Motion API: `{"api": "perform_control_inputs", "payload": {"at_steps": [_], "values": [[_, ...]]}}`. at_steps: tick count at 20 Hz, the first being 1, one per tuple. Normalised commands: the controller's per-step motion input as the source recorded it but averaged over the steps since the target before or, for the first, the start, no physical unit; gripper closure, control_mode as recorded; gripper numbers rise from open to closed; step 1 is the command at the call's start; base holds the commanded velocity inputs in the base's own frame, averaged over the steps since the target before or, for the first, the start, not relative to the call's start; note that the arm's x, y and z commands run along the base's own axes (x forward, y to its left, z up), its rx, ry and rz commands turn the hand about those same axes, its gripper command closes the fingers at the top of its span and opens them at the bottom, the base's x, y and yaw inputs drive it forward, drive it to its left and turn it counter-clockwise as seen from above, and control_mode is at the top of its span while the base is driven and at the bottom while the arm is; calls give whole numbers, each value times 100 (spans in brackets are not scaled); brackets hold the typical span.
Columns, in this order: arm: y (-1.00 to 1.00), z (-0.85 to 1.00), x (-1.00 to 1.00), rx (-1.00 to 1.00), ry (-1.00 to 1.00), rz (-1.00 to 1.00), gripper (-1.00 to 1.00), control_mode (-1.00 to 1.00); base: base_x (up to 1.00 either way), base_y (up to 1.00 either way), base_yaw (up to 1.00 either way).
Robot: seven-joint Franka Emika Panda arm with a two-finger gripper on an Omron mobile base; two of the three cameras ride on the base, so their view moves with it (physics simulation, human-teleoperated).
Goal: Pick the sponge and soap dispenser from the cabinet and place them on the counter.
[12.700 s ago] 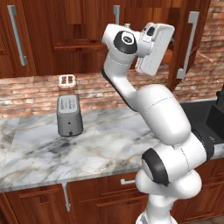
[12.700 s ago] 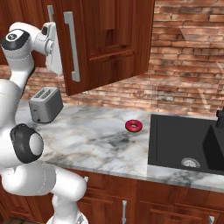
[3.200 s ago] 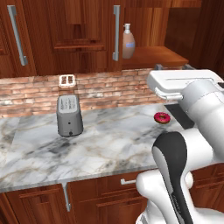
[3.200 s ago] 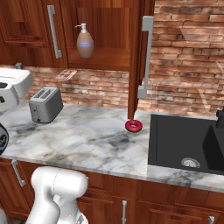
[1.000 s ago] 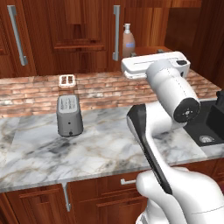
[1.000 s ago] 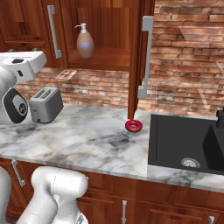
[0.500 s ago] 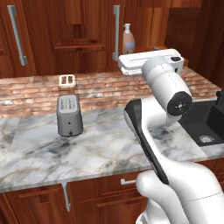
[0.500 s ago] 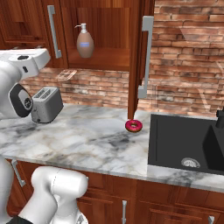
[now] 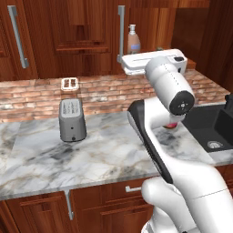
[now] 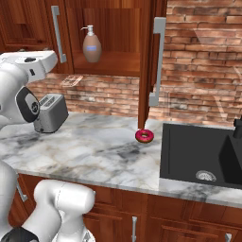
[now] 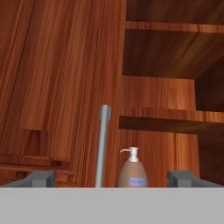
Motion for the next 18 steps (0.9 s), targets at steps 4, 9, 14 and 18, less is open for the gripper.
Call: {"api": "perform_control_inputs", "payload": {"at_steps": [4,9,14,18], "values": [[4,0,19,0,0,1,-100,-100,0,0,0],[6,0,17,0,0,3,-100,-100,0,0,0],[6,0,22,0,0,2,-100,-100,0,0,0],[1,0,29,0,0,0,-100,-100,0,0,0]]}}
